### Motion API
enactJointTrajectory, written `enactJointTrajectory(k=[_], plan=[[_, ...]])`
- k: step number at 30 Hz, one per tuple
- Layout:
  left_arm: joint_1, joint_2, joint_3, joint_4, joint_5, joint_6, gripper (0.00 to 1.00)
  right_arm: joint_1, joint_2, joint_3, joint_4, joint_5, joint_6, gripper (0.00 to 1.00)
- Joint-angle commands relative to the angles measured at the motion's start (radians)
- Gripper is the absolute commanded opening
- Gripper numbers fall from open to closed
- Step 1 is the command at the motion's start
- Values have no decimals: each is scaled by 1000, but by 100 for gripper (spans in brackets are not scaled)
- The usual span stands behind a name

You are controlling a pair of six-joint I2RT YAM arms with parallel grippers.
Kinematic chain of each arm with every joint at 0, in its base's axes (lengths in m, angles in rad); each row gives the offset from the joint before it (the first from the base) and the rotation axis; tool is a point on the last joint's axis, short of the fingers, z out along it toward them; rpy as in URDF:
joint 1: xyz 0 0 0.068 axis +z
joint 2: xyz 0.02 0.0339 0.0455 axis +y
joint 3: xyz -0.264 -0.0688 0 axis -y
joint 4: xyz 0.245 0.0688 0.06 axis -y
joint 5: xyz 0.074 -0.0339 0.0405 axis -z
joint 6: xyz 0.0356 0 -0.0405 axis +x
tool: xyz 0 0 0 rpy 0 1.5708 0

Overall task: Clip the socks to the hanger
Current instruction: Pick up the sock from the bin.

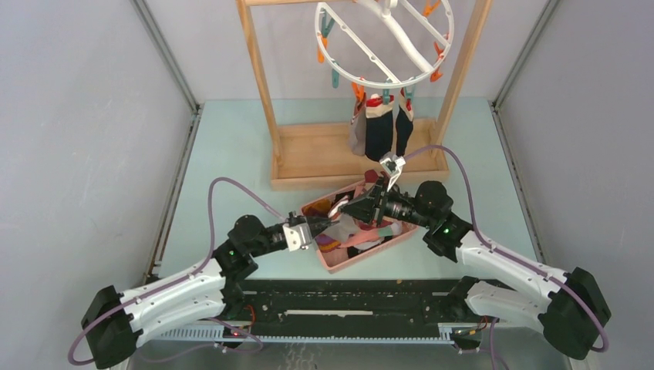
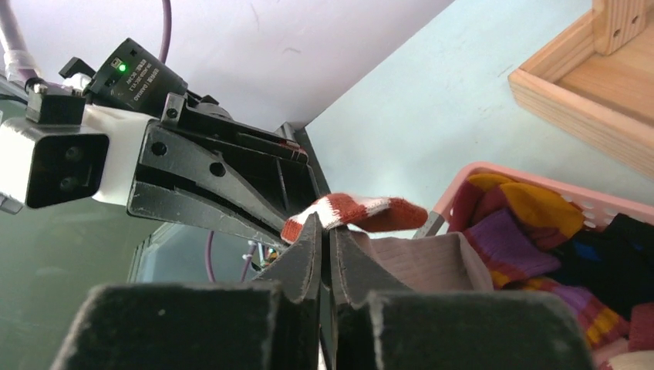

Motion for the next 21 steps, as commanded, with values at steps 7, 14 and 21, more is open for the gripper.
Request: enactJointTrajectory(k=[7, 14, 21], plan=[[-6, -122, -140, 114, -99, -340, 65, 20, -162, -5, -189, -23, -394, 4], [11, -302, -209, 110, -170, -688, 91, 24, -325, -125, -232, -128, -826, 4], [74, -222, -148, 109, -110, -958, 94, 123, -327, -165, -242, -122, -1115, 6]])
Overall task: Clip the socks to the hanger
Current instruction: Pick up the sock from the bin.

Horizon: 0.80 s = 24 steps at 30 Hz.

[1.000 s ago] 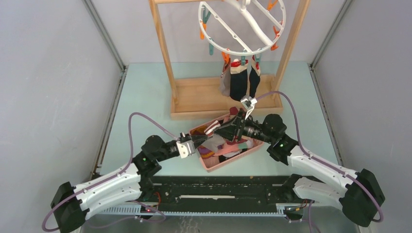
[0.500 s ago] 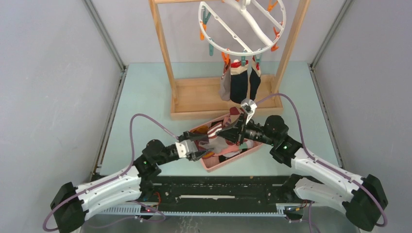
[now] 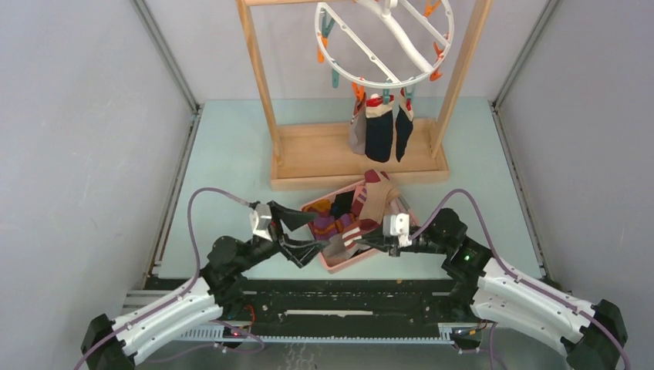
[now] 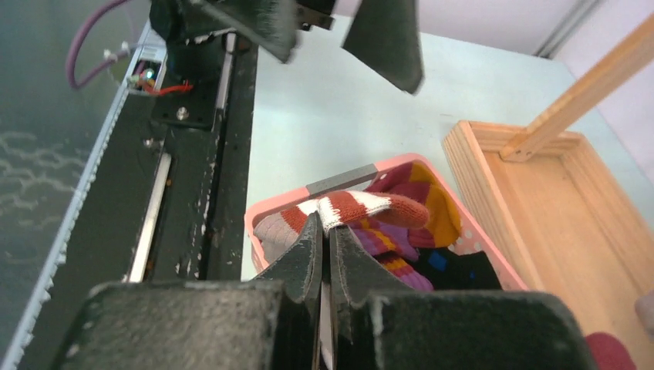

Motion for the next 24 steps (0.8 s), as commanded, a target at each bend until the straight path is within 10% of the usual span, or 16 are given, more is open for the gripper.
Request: enactJointTrajectory(k=[1, 24], plan=[[46, 102, 61, 33, 57, -257, 94, 40, -6, 2, 1, -9, -229, 6], [94, 646, 139, 661, 386, -681, 62, 59, -17, 2, 58, -32, -217, 5]])
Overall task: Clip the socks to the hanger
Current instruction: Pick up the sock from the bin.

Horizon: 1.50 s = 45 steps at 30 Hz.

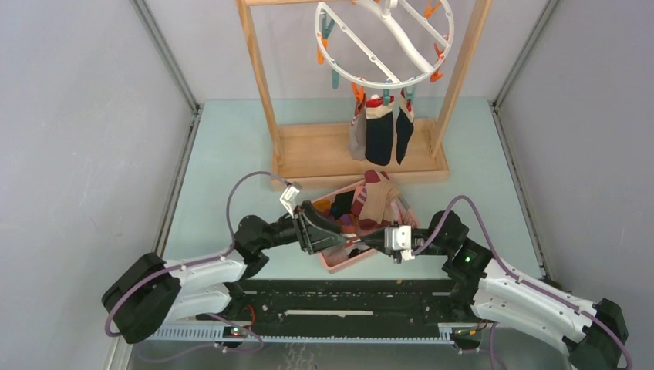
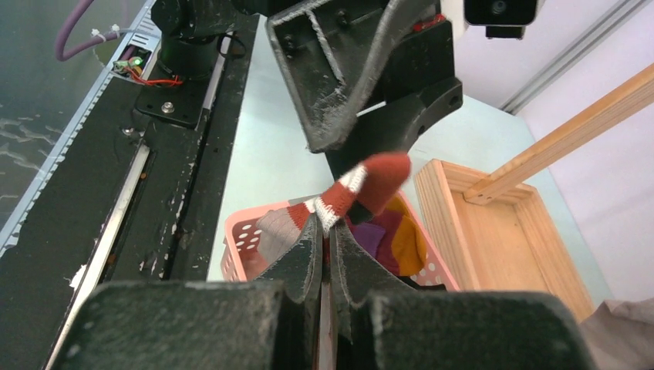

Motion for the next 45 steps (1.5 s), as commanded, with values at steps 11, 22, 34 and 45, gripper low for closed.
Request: enactJointTrajectory(k=[11, 22, 34, 45], plan=[[7, -27, 74, 19, -17, 90, 0, 13, -22, 7, 21, 82, 72, 7], [-182, -376, 145, -566, -526, 898, 0, 13, -49, 20, 49, 182, 314, 68], [-214, -341, 201, -576, -536, 999, 0, 13, 2, 95, 66, 242, 398, 57], [-222, -347, 198, -555, -516, 970, 0, 14, 77, 104, 106, 280, 397, 54]])
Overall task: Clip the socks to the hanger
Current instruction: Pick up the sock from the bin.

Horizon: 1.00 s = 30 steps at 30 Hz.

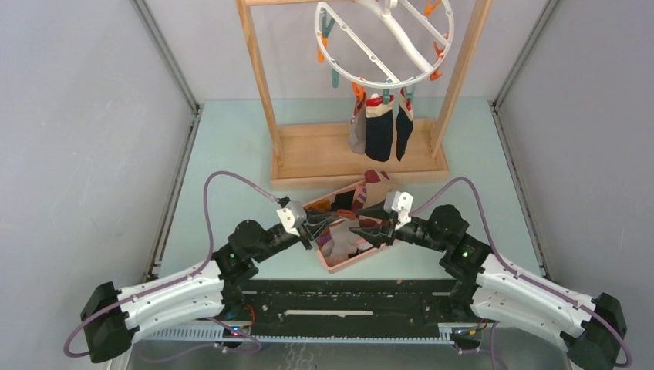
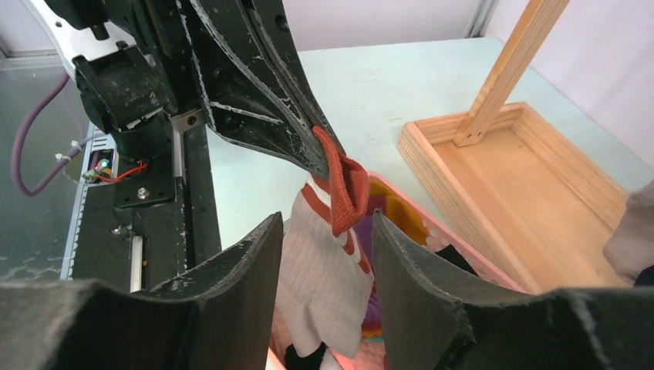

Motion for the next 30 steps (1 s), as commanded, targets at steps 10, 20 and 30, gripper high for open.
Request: enactJointTrajectory(k=[10, 20, 30], plan=[[-8, -14, 66, 25, -7, -24, 3, 8, 54, 64, 70, -3, -6, 0], [27, -130, 16, -3, -43, -51, 64, 8, -11, 62, 9, 58, -73, 0], [380, -72, 119, 117, 223, -436, 88, 6, -30, 62, 37, 150, -105, 0]])
